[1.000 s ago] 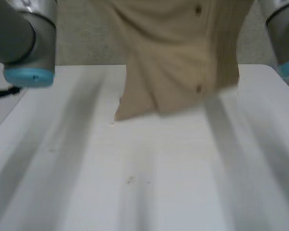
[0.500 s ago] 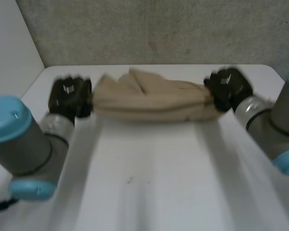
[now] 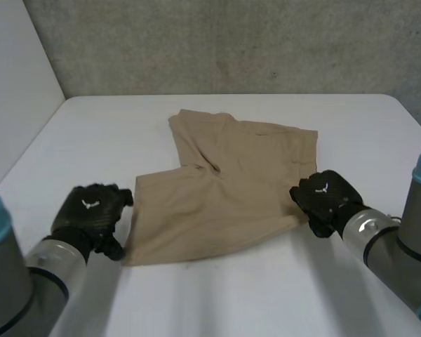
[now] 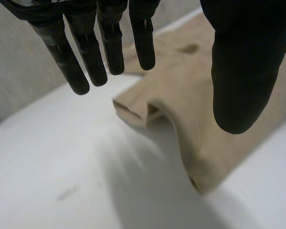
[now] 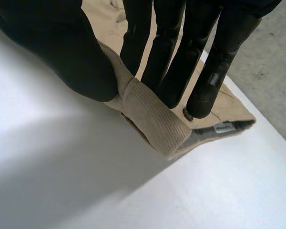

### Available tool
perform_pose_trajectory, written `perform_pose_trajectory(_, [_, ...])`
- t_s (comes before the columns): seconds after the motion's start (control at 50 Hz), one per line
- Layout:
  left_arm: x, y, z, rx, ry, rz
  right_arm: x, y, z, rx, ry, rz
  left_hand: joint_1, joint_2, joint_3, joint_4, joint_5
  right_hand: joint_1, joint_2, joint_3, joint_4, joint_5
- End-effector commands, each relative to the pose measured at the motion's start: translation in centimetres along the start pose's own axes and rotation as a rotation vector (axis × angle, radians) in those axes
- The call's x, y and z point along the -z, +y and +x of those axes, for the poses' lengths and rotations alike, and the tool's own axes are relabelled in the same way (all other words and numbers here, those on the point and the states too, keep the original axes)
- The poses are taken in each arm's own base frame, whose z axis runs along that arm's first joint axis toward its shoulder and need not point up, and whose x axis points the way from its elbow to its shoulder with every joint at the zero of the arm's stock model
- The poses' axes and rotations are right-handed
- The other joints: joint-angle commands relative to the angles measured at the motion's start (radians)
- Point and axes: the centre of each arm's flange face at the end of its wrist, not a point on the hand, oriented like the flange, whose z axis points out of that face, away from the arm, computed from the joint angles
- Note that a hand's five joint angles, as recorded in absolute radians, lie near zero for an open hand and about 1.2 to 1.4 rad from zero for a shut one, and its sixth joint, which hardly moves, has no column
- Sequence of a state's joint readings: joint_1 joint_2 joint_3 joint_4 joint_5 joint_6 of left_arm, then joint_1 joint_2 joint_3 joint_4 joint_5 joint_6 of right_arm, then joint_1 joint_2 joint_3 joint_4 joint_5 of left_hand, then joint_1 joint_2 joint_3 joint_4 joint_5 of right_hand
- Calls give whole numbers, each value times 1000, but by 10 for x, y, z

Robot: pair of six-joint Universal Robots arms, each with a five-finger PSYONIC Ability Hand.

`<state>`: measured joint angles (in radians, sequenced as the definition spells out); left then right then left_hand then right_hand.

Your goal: Fold the shorts.

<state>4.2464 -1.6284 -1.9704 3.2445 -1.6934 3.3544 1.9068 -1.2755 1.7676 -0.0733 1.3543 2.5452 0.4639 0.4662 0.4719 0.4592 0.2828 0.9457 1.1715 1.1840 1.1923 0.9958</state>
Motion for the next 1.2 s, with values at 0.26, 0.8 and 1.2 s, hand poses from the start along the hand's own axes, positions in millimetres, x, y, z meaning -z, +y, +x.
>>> perform_pose_trajectory(0.26, [-20,-41,-4,26,38,166,30,0,-11,75,-69,-20,2,0,-6,7,9,451,225,212,204,226])
perform_pose_trajectory(0.8, [-106,6,18,10,-5,-27,60,13,-11,248,-231,-162,-4,-6,-12,1,3,451,225,212,204,226])
perform_pose_trajectory(1.2, [-123,-63,27,-80,27,236,52,-24,23,-19,-72,59,-18,-21,-26,-14,-12,-761,-987,-999,-1008,-986])
